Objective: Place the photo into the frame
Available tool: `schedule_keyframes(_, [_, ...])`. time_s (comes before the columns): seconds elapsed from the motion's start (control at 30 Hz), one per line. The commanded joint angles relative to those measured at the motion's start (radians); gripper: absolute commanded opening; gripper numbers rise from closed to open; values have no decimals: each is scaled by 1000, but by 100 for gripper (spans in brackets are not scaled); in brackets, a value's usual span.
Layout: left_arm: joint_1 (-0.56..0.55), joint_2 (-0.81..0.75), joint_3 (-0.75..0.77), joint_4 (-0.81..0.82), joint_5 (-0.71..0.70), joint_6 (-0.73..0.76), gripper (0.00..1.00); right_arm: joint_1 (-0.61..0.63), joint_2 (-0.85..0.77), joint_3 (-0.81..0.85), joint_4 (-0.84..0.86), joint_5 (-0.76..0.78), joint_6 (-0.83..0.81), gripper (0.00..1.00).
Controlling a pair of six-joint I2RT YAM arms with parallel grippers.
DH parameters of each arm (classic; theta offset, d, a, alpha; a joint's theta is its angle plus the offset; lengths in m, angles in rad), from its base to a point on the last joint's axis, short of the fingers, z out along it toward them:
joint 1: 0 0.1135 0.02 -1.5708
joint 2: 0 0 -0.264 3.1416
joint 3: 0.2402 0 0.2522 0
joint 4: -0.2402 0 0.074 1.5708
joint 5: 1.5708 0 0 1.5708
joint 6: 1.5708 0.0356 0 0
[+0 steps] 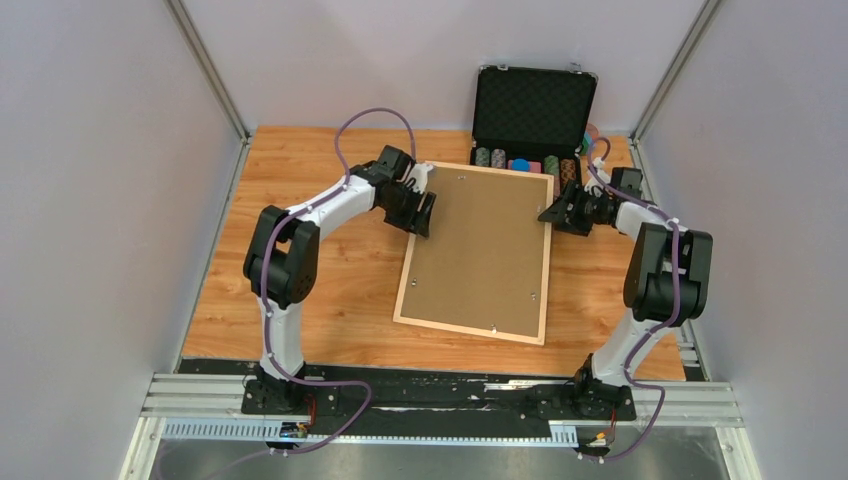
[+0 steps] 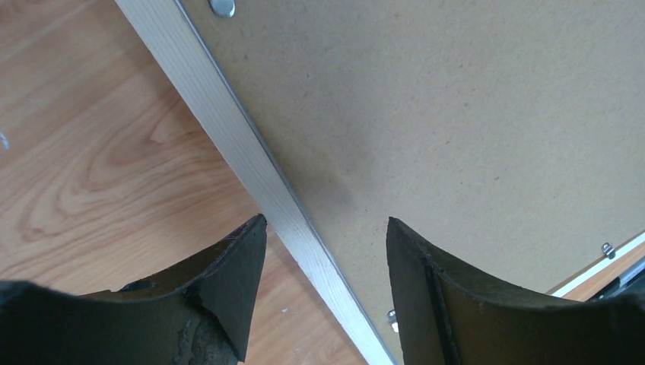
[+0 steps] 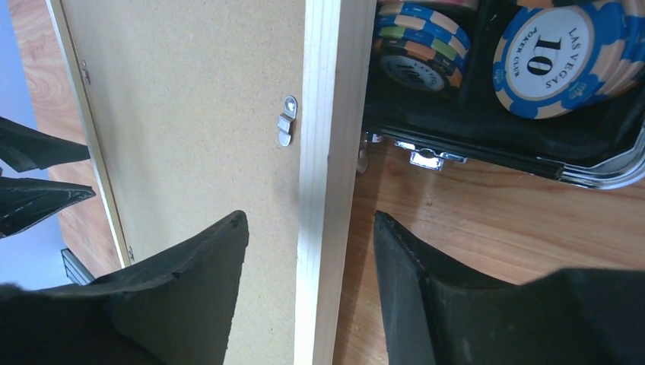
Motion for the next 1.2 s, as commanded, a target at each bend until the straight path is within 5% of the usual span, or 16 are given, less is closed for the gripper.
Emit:
schedule_keyframes(0.0, [7,-19,-40,58,28,-7,66,11,-27,2,18,1,-27,58])
schedule_keyframes(0.4, [34,-61,-137,86,90,-52,53,19,-29,31,3,6,-26,49])
schedule_keyframes(1.17, [33,-128,-318,143,189,-164,14,104,65,171,-41,93,-85,33])
